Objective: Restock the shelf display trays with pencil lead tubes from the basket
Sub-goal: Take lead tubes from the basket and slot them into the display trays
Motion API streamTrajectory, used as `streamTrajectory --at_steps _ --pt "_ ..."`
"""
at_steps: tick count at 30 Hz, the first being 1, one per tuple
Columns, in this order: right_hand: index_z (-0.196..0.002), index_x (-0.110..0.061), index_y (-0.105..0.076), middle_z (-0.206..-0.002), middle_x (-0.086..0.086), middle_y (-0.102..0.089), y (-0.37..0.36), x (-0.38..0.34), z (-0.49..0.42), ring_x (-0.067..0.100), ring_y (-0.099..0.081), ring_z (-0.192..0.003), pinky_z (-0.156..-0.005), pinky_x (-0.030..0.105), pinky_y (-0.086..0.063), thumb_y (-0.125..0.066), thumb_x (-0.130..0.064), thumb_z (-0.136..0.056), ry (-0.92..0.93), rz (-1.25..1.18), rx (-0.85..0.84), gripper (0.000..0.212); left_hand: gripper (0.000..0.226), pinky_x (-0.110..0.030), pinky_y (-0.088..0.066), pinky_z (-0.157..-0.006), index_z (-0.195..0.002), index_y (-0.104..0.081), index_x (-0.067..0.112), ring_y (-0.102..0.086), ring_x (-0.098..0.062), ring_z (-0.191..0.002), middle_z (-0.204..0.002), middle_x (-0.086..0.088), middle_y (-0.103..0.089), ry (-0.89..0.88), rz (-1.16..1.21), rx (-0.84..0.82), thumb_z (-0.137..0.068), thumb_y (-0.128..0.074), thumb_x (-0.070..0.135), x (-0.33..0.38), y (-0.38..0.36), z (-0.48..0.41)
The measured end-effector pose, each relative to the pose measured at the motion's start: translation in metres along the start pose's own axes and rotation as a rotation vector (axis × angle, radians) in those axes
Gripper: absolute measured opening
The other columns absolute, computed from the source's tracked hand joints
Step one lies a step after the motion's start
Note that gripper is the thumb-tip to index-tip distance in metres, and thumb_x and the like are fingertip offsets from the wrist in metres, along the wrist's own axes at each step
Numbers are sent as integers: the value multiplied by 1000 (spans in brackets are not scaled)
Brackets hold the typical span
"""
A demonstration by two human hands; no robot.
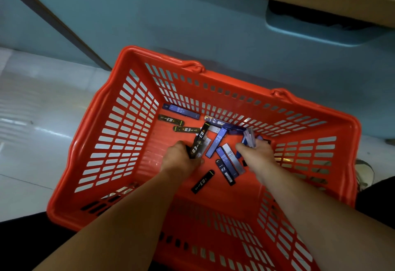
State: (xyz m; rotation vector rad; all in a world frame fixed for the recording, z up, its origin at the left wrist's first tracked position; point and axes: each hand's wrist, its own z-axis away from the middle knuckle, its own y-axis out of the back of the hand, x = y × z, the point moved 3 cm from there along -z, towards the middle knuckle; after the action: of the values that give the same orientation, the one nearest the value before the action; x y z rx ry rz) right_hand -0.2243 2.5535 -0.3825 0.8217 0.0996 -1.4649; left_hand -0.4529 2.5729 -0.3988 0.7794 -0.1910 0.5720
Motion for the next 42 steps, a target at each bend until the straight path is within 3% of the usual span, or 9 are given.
streamTrajectory --at_steps 5,11,15,17,22,28,32,39,42 --pt "-103 -22 -61 -76 4 -71 -7 -7 5 18 -56 -63 -45 25 -33 -61 -11 -91 -69 -85 -122 16 50 -35 -56 -83 -127 -48 15 -67 -23 -99 -109 -5 -67 -82 -198 -34 -95 -65 49 9 1 9" --pt "-102 -16 -61 -61 4 -50 -25 -12 4 19 -45 -50 -43 23 -30 -66 -27 -100 -112 -38 -161 12 51 -39 -58 -87 -123 -50 16 -65 -23 -98 -109 -3 -63 -121 -371 -2 -90 -64 52 11 8 10" --pt "-102 -11 -64 -85 5 -64 -40 -23 -3 24 -61 -73 -63 31 -43 -87 -45 -80 -57 27 -21 46 29 -34 -60 -81 -113 -59 26 -65 -18 -89 -91 7 -60 -70 -190 -79 -92 -67 44 6 19 7" --pt "-99 -10 -60 -84 5 -63 -49 -27 -6 22 -59 -71 -59 31 -41 -90 -49 -75 -74 63 37 55 24 -35 -60 -80 -109 -58 27 -66 -18 -88 -90 7 -60 -30 -122 -90 -93 -66 44 3 27 7" --pt "-71 -17 -56 -69 5 -62 -61 -28 -4 24 -56 -57 -58 33 -47 -82 -23 -82 -73 33 114 30 22 -34 -57 -74 -107 -57 25 -66 -21 -89 -97 -1 -66 -25 32 -105 -95 -64 42 -1 39 9" --pt "-89 -16 -58 -62 4 -43 -46 -35 13 17 -35 -46 -41 24 -26 -72 -21 -91 -114 -109 -106 15 20 -22 -46 -57 -116 -65 19 -59 -10 -72 -85 1 -64 -43 410 -297 -106 -58 34 16 53 28" --pt "-94 -16 -63 -61 5 -51 -27 -59 47 15 -41 -43 -38 22 -28 -84 -37 -85 -74 -120 -266 31 14 -23 -51 -48 -103 -61 24 -64 -15 -61 -87 -4 -63 -55 511 -343 -101 -59 11 40 76 53" --pt "-98 -16 -63 -58 -1 -67 24 -141 133 13 -62 -45 -41 20 -43 -73 -39 -95 162 -207 -379 25 9 -26 -41 -44 -88 -57 12 -49 -17 -40 -57 -5 -56 -248 355 -327 -93 -63 6 88 132 112" --pt "-91 -21 -55 -57 -1 -57 56 -176 168 14 -53 -45 -37 18 -29 -71 -46 -95 267 -207 -376 30 19 -24 -35 -43 -82 -52 16 -42 -17 -40 -53 -2 -50 -321 349 -283 -91 -65 7 112 165 142"
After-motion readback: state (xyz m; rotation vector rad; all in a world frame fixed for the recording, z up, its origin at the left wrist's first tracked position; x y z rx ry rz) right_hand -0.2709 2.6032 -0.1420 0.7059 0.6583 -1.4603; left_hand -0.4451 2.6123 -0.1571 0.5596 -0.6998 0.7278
